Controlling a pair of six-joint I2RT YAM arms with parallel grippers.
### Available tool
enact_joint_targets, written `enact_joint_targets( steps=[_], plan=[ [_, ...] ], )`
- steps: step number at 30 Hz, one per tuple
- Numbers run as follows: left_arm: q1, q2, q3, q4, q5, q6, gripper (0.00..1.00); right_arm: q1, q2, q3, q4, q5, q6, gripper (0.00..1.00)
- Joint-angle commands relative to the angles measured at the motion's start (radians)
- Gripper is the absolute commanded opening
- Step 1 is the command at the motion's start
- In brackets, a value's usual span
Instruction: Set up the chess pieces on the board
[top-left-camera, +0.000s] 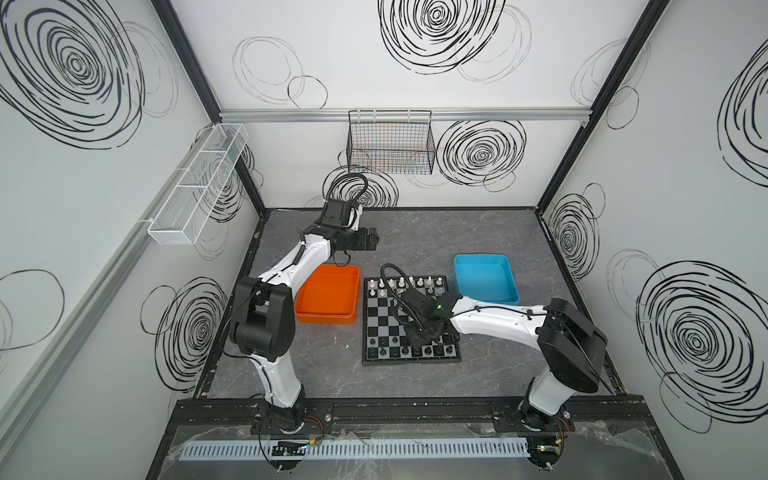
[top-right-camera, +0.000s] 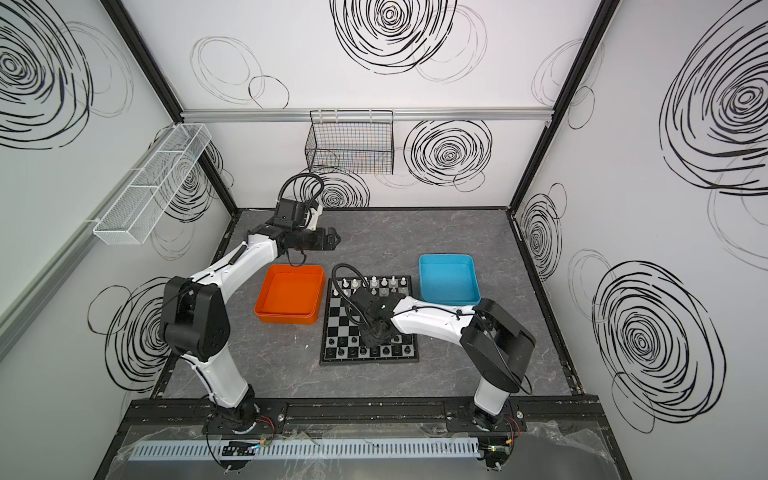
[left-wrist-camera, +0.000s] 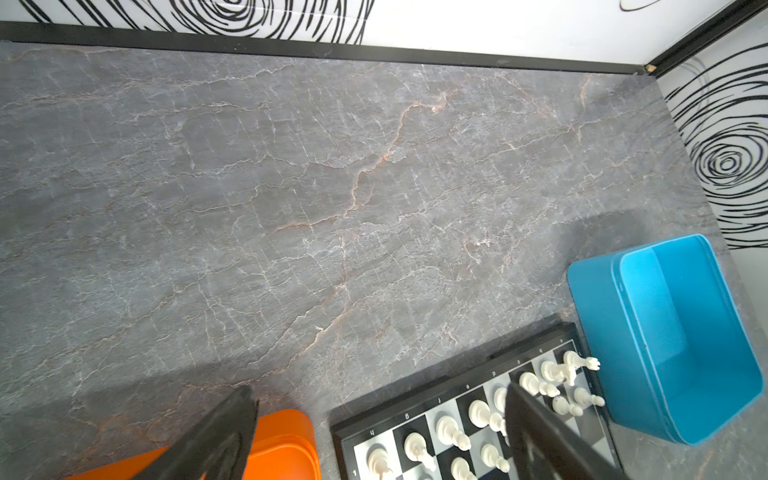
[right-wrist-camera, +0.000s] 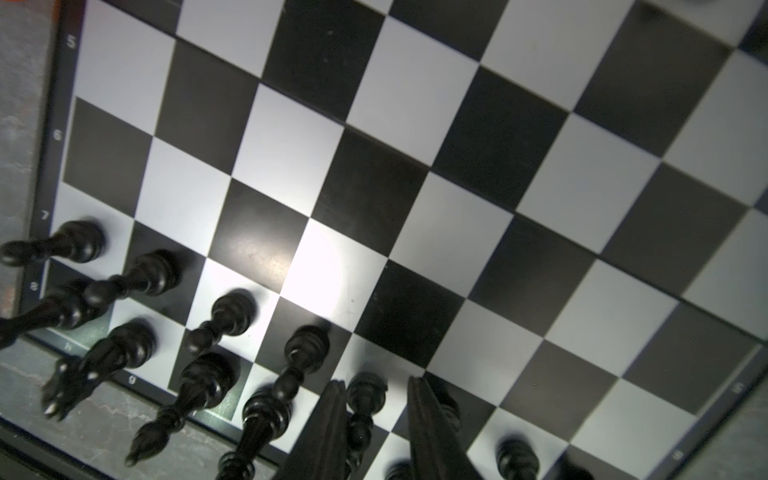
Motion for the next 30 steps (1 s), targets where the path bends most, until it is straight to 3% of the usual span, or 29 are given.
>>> enact_joint_targets(
  steps=[1,15,26,30],
  plan=[
    [0.014,-0.042,-0.021,0.049,0.044,-0.01,0.96,-0.011,-0.03,0.038,0.009,0.03,0.013,0.3],
    [0.02,-0.076,-0.042,0.067,-0.007,-0.012,0.96,-0.118,-0.105,0.038,0.044,-0.03,-0.01,0.33],
    [0.066,-0.262,-0.166,0.227,-0.083,-0.017,0.96,-0.42,-0.185,0.085,0.12,-0.073,-0.131,0.35],
    [0.111,-0.367,-0.251,0.331,-0.088,-0.027,0.96,-0.534,-0.181,0.134,0.149,-0.085,-0.178,0.41]
  ],
)
